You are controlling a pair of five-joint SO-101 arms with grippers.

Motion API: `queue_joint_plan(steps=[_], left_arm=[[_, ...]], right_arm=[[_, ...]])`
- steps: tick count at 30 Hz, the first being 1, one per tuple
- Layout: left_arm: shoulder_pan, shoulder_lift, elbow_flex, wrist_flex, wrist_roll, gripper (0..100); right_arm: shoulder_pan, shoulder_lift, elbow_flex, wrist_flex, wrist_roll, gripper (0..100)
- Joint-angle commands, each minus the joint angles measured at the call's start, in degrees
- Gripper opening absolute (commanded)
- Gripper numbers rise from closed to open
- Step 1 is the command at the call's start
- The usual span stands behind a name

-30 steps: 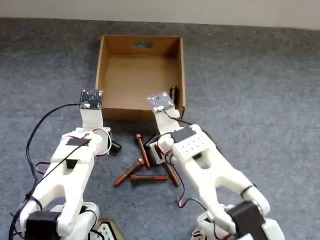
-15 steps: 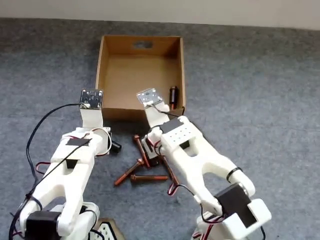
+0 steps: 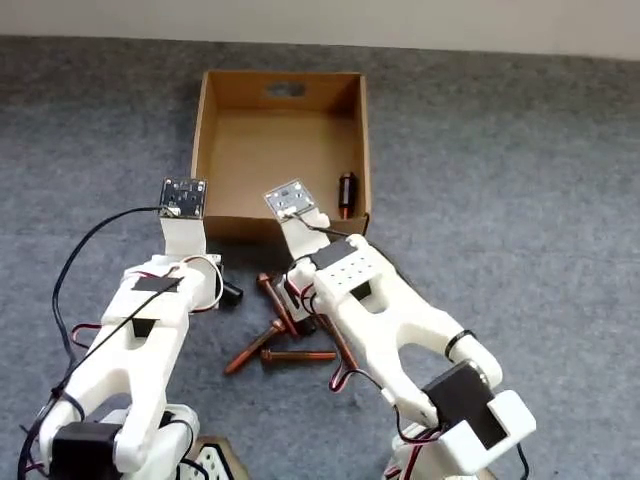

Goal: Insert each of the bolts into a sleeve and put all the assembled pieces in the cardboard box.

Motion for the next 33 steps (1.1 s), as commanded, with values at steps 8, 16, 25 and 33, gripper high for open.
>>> queue_joint_plan(steps=[8, 16, 25, 33], left_arm=[[0.9, 0.0, -1.1, -0.9, -0.4, 7], [0.9, 0.0, -1.1, -0.9, -0.4, 7], [0.9, 0.0, -1.1, -0.9, -0.4, 7], [1.0, 0.0, -1.1, -0.9, -0.4, 7]], right_arm=[[-0.7, 0.2, -0.6, 0.0, -0.4, 15.9], [7.6, -0.4, -1.0, 0.3, -0.4, 15.9], [16.5, -0.4, -1.1, 0.3, -0.4, 15.9], [24.7, -5.1, -0.5, 0.5, -0.4, 15.9]])
